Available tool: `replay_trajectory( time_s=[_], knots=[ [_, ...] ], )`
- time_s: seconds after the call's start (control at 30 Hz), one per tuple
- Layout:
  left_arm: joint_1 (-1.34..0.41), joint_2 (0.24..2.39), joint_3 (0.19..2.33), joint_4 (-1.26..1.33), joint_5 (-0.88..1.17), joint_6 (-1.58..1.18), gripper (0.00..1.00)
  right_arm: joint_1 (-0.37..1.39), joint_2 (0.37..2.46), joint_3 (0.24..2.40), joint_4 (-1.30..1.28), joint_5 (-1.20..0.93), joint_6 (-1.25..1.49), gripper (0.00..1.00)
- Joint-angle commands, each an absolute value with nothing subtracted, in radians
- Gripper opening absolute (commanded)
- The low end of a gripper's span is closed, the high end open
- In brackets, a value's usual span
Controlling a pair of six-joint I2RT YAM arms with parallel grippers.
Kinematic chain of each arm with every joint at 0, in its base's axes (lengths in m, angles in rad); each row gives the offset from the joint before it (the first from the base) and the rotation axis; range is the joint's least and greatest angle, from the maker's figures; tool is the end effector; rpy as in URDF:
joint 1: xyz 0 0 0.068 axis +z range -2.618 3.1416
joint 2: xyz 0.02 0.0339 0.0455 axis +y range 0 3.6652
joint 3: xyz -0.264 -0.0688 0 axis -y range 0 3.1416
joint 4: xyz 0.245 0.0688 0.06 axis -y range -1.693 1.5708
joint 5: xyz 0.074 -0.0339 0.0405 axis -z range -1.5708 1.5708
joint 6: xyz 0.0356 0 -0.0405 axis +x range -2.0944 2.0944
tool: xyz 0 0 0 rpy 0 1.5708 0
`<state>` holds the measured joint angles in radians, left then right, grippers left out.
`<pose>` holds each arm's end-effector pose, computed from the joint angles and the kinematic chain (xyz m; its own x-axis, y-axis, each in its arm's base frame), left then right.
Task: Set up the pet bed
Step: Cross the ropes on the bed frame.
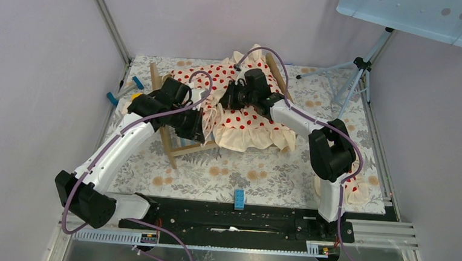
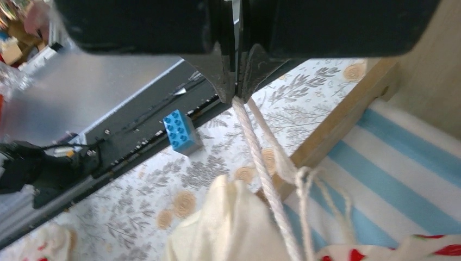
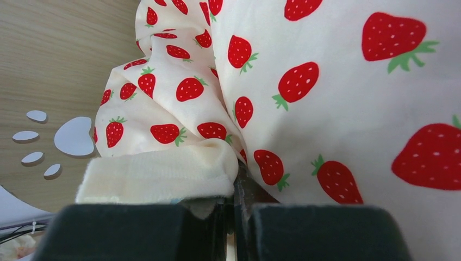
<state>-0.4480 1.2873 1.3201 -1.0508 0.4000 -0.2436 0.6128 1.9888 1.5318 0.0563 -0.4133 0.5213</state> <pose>0.2149 -0.1187 0.3441 -0.8851 0.1789 -0.4296 0.3810 0.8086 -0.4483 0.3776 0.2830 0.2589 -0.6897 0.0726 -0.7205 -0.5602 0.5769 0.5944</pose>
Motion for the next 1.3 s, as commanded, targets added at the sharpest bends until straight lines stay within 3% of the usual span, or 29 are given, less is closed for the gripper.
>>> replay_trajectory(
  time_s=[0.0,0.2,0.43,1.2,1.27],
  knots=[
    [-0.44,1.261,1.404,-1.089,0.189,-0.255,0.0,0.599,2.003,1.582,0.063,-0.425,0.519,0.0],
    [-0.44,1.265,1.59,-1.165,-0.133,-0.246,0.0,0.599,2.006,1.602,0.05,-0.435,0.518,0.0],
    [-0.44,1.32,1.74,-1.216,-0.33,-0.151,0.0,0.599,2.006,1.598,0.059,-0.438,0.529,0.0],
    [-0.44,1.351,1.338,-0.996,-0.442,-0.145,0.0,0.643,1.86,1.428,0.18,-0.474,0.555,0.0],
    [-0.44,1.358,1.327,-0.991,-0.451,-0.149,0.09,0.65,1.856,1.423,0.185,-0.471,0.559,0.0]
  ],
)
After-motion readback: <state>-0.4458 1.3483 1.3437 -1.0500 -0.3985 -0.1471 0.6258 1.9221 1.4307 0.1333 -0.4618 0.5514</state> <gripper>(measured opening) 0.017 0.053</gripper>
